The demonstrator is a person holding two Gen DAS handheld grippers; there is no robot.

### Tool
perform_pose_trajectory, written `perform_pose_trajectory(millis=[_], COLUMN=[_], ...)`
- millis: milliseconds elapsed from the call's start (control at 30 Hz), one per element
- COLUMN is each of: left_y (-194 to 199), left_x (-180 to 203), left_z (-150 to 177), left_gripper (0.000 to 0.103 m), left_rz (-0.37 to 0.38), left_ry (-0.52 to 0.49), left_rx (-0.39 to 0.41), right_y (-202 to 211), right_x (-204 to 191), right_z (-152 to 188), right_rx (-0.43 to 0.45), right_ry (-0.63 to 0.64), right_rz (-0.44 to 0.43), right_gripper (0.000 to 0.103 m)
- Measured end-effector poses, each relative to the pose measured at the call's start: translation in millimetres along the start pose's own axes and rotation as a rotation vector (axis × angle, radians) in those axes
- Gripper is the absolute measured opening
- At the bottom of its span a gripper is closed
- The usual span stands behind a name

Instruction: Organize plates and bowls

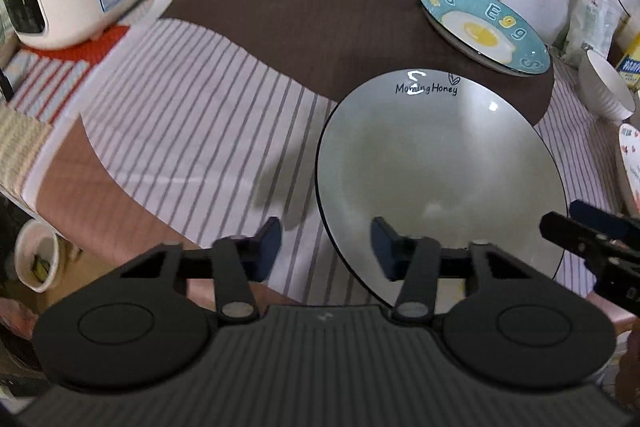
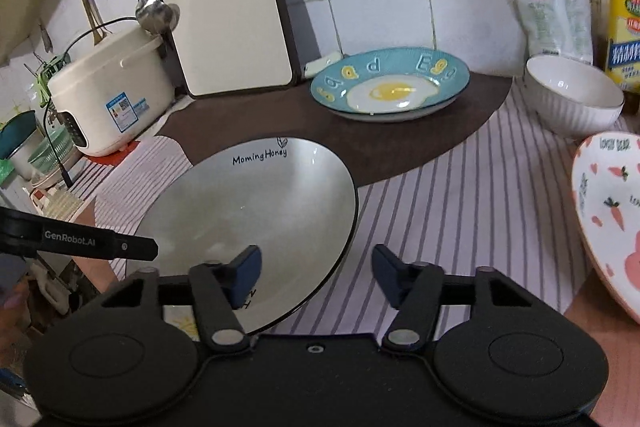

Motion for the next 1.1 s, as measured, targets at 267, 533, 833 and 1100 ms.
perform_pose_trajectory(millis=[267,533,833,1100], left_y=[-9.7,-15.0,-6.3,13.0], left_x=[3.6,-3.6,5.9,38.1], left_z=[1.0,-2.3,-2.8,-5.8], left_gripper=[0.017,0.018,0.019,0.019], left_rz=[0.079,0.157,0.137,0.175], left_ry=[0.033,0.135,0.063,0.009], left_rx=[-0.02,-0.03,-0.023,-0.015], right_y=[-8.4,-20.7,-19.2,16.5], right_x=[7.9,11.2,16.0,33.6], right_z=[1.3,0.8,-4.5,-5.4], right_rx=[-0.021,-0.03,-0.054,-0.016], right_ry=[-0.053,-0.097,-0.111,-0.123], right_rz=[-0.011,-0.042,-0.085,-0.062], right_gripper=[0.019,0.019,0.02,0.02])
Point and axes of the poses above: each gripper's, at about its wrist camera, not at the fingertips, and y roughly against the way its jaws point, x to its right, z to its underside, the point moved 9 cm from there along -y, roughly the way its jaws point, and after that the axes turned 5 degrees about -x, right-handed, at the moved point
